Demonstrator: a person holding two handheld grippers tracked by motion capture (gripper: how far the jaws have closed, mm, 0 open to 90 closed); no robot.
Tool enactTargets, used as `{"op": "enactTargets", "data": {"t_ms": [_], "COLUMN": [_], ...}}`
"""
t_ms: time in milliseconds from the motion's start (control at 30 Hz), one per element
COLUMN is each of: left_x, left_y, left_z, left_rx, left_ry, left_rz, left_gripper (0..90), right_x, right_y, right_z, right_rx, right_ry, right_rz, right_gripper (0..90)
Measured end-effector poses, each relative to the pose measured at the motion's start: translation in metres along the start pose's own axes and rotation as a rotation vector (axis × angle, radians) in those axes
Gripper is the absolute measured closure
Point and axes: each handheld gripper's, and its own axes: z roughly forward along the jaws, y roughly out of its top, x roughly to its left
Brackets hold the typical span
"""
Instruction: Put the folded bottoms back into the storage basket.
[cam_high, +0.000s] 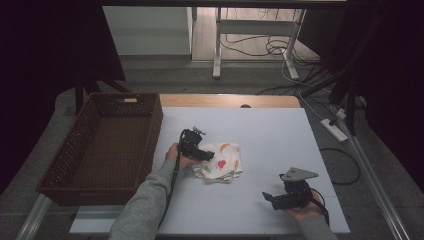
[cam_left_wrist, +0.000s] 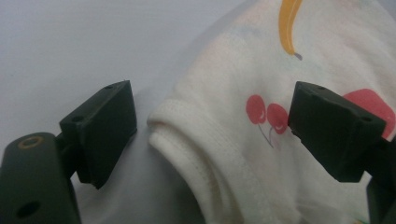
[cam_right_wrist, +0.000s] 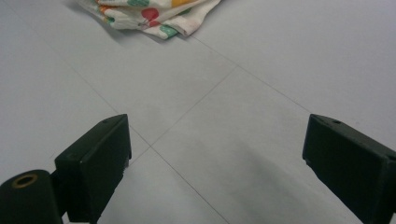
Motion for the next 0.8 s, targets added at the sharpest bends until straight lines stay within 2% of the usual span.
{"op": "enactTargets", "data": {"t_ms": [167,267,400,567,600,633,667,700,800], "left_x": [-0.0021,-0.0063,-0.0066,-0.0075,-0.0079,-0.0083,-0.0087,-0.0087,-0.0083], "left_y": [0.0007,0.0016,0.0019,0.0005,0.0003,-0.0001,-0.0007,-0.0007,-0.0024], "left_z": [0.0009,0.0022,0.0015,-0.0008,-0.0013,-0.0020,-0.0025,-0.0025,-0.0036], "left_rx": [0.015,0.035,0.035,0.022,0.021,0.018,0.014,0.014,0.006], "left_ry": [0.015,0.047,0.048,0.039,0.036,0.027,0.011,0.011,-0.031], "left_rz": [0.023,0.065,0.083,0.093,0.097,0.101,0.107,0.107,0.112], "left_gripper": [14.1,14.7,18.9,32.6,32.6,36.6,45.0,46.9,57.0], "right_x": [0.0000,0.0000,0.0001,0.0001,0.0001,0.0000,0.0000,0.0000,0.0001], "right_y": [-0.0001,-0.0001,-0.0002,-0.0002,-0.0002,-0.0002,-0.0002,-0.0002,-0.0003], "right_z": [0.0000,-0.0002,-0.0002,-0.0002,-0.0002,-0.0002,-0.0002,-0.0002,-0.0003], "right_rx": [0.000,0.000,-0.002,-0.001,-0.001,-0.001,0.001,0.001,0.001], "right_ry": [0.000,-0.001,-0.002,-0.003,-0.004,-0.005,-0.006,-0.006,-0.007], "right_rz": [0.000,0.000,0.000,0.000,0.000,0.001,0.002,0.002,0.001], "right_gripper": [8.4,8.4,8.4,8.5,8.4,8.5,8.5,8.5,8.5]}}
